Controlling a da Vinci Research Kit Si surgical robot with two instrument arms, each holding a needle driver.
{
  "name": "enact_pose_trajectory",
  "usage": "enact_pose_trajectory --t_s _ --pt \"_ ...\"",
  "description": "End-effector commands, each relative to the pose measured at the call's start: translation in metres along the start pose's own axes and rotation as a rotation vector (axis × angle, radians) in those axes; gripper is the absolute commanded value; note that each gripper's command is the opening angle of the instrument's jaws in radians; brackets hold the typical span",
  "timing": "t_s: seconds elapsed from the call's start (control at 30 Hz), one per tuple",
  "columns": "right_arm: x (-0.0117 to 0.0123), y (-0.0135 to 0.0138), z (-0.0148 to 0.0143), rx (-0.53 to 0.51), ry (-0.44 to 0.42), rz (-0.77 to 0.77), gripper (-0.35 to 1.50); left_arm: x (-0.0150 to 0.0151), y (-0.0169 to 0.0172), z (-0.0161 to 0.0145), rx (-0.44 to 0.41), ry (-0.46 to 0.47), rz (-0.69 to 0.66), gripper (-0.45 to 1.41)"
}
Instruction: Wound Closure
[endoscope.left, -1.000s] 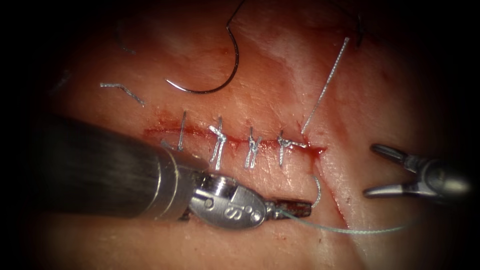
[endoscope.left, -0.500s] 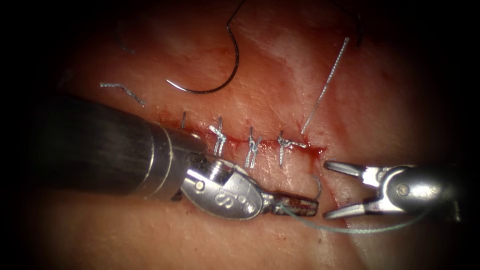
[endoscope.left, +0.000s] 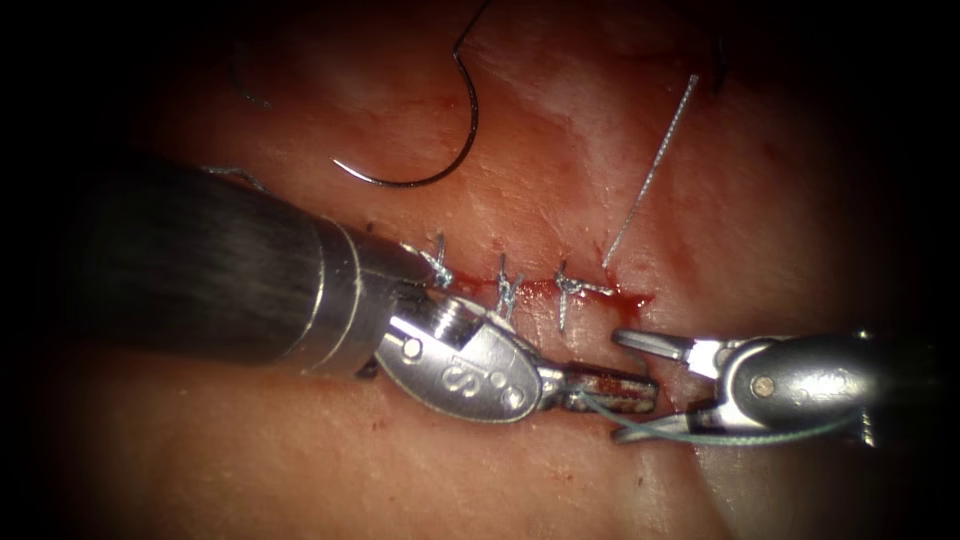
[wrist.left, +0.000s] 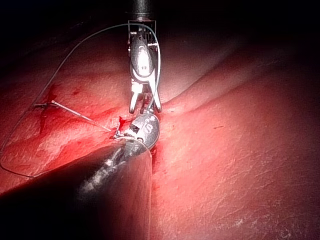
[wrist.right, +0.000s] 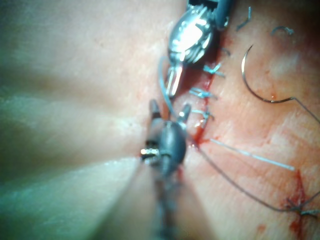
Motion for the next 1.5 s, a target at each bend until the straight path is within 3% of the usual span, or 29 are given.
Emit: enact_pose_trajectory --t_s 0.03,0.07,0.1,0.13,0.2,0.43,0.53,0.8,0.87,0.9,0.93,1.0,1.03,1.13,1.3,1.5 --pt "0.0000 -0.0001 0.0014 -0.010 0.021 0.002 0.72 -0.0007 0.0000 0.0006 -0.002 0.001 0.001 -0.45" --pt "0.0000 -0.0001 0.0014 -0.010 0.021 0.002 0.72 -0.0007 0.0000 0.0006 -0.002 0.001 0.001 -0.45" --pt "-0.0001 -0.0002 0.0018 -0.011 0.017 0.000 0.15 -0.0008 -0.0001 0.0005 -0.003 0.002 0.002 -0.45" --pt "-0.0001 -0.0002 0.0018 -0.011 0.017 0.000 0.15 -0.0008 -0.0001 0.0005 -0.003 0.002 0.002 -0.45" --pt "-0.0007 -0.0004 0.0025 -0.012 0.010 -0.006 -0.35 -0.0009 -0.0001 0.0004 -0.004 0.003 0.002 -0.45" --pt "-0.0020 0.0001 0.0024 0.053 0.010 -0.021 -0.35 -0.0008 0.0001 0.0002 -0.006 0.005 0.003 -0.45" --pt "-0.0016 0.0005 0.0019 0.003 0.003 -0.015 -0.35 -0.0008 0.0001 0.0002 -0.006 0.005 0.003 -0.45" --pt "-0.0023 0.0008 0.0020 -0.005 -0.003 -0.017 -0.35 0.0000 -0.0003 -0.0003 -0.001 0.003 -0.004 -0.45" --pt "-0.0025 0.0011 0.0020 -0.005 -0.012 -0.004 -0.35 0.0001 -0.0003 -0.0002 0.010 -0.010 -0.093 0.14" --pt "-0.0025 0.0012 0.0020 -0.006 -0.013 -0.004 -0.35 0.0000 -0.0002 -0.0001 0.013 -0.013 -0.122 0.27" --pt "-0.0026 0.0013 0.0020 -0.004 -0.018 -0.004 -0.35 0.0000 0.0000 -0.0001 0.013 -0.014 -0.126 0.15" --pt "-0.0026 0.0014 0.0020 -0.005 -0.019 0.008 -0.35 0.0000 0.0005 -0.0001 0.012 -0.022 -0.129 0.19" --pt "-0.0026 0.0014 0.0019 -0.003 -0.022 0.014 -0.35 0.0000 0.0008 -0.0001 0.003 -0.040 -0.187 0.52" --pt "-0.0026 0.0013 0.0019 -0.002 -0.024 0.014 -0.35 0.0001 0.0009 -0.0002 0.001 -0.042 -0.193 0.54" --pt "-0.0027 0.0014 0.0018 -0.002 -0.024 0.026 -0.35 0.0002 0.0008 -0.0001 0.027 -0.062 -0.311 1.13" --pt "-0.0034 0.0010 0.0025 0.004 -0.057 0.042 -0.35 0.0013 0.0000 -0.0003 0.074 -0.085 -0.329 1.14"
